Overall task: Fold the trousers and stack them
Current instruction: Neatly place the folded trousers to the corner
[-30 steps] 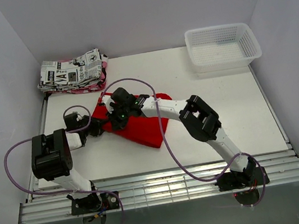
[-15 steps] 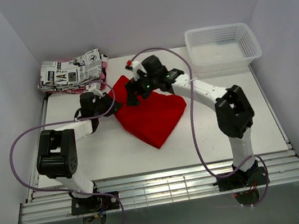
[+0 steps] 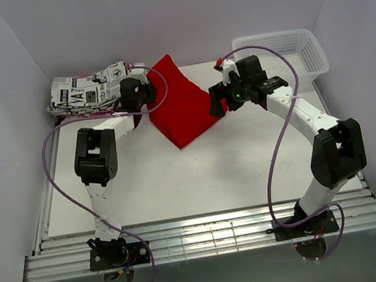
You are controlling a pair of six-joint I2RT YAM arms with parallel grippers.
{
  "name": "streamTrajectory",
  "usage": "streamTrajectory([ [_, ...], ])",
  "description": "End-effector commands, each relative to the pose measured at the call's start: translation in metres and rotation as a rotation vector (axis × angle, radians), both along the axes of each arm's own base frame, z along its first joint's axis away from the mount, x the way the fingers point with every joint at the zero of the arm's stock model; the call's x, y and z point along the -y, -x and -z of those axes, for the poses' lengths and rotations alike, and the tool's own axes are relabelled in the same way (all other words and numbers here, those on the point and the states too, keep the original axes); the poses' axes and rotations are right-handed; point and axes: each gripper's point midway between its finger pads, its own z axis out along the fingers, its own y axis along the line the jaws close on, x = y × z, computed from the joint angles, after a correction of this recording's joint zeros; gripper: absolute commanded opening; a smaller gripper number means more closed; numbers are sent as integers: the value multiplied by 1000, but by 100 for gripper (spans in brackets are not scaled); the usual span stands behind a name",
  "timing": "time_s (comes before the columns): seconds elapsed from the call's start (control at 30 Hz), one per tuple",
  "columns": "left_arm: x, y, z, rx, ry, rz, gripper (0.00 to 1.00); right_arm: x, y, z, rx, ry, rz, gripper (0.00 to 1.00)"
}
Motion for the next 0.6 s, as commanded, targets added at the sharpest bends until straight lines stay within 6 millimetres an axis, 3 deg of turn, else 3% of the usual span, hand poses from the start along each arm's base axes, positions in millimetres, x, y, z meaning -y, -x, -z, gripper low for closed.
streamTrajectory([
  [0.0, -20, -50, -101, 301, -39, -123, 0, 13, 3, -14, 50, 14, 4, 90],
  [0.03, -19, -59, -123, 354, -44, -123, 0, 14, 3, -15, 52, 15, 5, 90],
  [0.13, -30, -73, -139, 443, -127, -168, 0, 15, 4, -14, 52, 15, 6, 90],
  [0.17, -31, -77, -157, 487, -131, -173, 0, 15, 4, -14, 49, 14, 4, 90],
  [0.23, -38, -83, -169, 536, -170, -190, 0, 15, 3, -12, 43, 13, 6, 90],
  [0.27, -41, -86, -187, 575, -175, -202, 0, 15, 3, -13, 46, 13, 4, 90],
  [0.33, -50, -90, -200, 610, -196, -218, 0, 14, 1, -11, 42, 14, 5, 90],
  [0.37, -54, -92, -217, 644, -195, -228, 0, 14, 1, -12, 43, 11, 3, 90],
  [0.57, -79, -93, -258, 738, -260, -281, 0, 11, -3, -11, 39, 3, 1, 90],
])
